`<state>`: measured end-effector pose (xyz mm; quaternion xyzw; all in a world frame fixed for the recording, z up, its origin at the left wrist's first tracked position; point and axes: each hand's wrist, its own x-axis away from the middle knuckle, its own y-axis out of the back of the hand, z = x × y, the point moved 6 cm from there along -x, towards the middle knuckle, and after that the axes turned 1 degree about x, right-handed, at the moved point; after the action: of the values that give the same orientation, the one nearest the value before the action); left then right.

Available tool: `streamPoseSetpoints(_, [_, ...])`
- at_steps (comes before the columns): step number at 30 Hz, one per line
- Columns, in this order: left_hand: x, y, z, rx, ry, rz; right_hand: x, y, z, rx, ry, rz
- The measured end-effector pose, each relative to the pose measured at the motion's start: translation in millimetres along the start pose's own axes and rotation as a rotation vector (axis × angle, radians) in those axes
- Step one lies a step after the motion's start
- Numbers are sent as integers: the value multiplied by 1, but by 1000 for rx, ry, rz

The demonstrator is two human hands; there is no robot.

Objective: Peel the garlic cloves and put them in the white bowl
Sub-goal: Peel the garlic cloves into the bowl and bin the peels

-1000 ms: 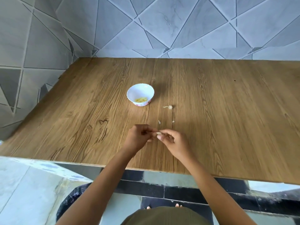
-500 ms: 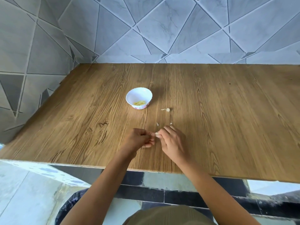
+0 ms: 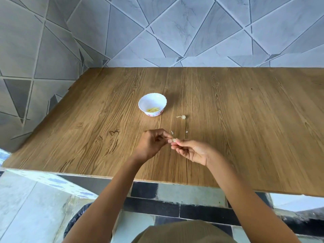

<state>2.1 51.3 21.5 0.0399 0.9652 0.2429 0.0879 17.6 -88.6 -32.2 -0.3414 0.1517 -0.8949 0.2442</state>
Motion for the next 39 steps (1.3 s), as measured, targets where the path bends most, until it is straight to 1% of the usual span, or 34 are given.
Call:
streamPoseSetpoints(3, [0, 2, -1, -137, -10, -55, -1, 6, 8, 310, 240, -178])
streamPoseSetpoints(6, [-3, 6, -1, -207, 5, -125, 2, 7, 17, 521, 506, -318])
streamPoseSetpoints(9, [-6, 6, 5, -179, 89, -143, 10, 0, 27, 849, 797, -460])
streamPoseSetpoints(11, [-7, 5, 12, -120, 174, -139, 15, -4, 29, 958, 910, -527])
streamPoseSetpoints(12, [-7, 6, 16, -97, 214, -146, 16, -4, 29, 972, 920, -547])
streamPoseSetpoints(14, [-7, 9, 23, -46, 279, -167, 16, 0, 28, 1004, 878, -574])
streamPoseSetpoints(17, [-7, 11, 31, 37, 353, -159, 11, 1, 22, 1158, 777, -547])
streamPoseSetpoints(19, [-5, 10, 33, 57, 368, -142, 9, -3, 19, 1202, 748, -520])
streamPoseSetpoints(22, [-4, 9, 31, 54, 363, -135, 7, -7, 19, 1241, 736, -532])
streamPoseSetpoints(24, [-4, 9, 29, 55, 352, -133, 6, -7, 23, 1175, 751, -521])
streamPoseSetpoints(26, [-5, 9, 26, 24, 320, -122, 6, -7, 27, 1000, 741, -462])
streamPoseSetpoints(29, [-6, 9, 21, -37, 271, -72, 2, -8, 27, 748, 634, -339])
streamPoseSetpoints(31, [-6, 7, 22, 95, 299, 12, -2, -6, 23, 560, 517, -249])
streamPoseSetpoints(33, [-5, 4, 23, 305, 360, 112, -5, -6, 16, 354, 379, -110])
streamPoseSetpoints(35, [-2, 0, 24, 493, 435, 170, -6, -9, 13, 163, 276, 16])
streamPoseSetpoints(37, [2, -5, 25, 680, 521, 186, -6, -10, 11, 14, 214, 71])
streamPoseSetpoints(38, [3, -7, 27, 752, 562, 180, -7, -10, 9, -25, 195, 76])
streamPoseSetpoints(39, [5, -9, 29, 790, 595, 172, -7, -9, 9, -3, 202, 64])
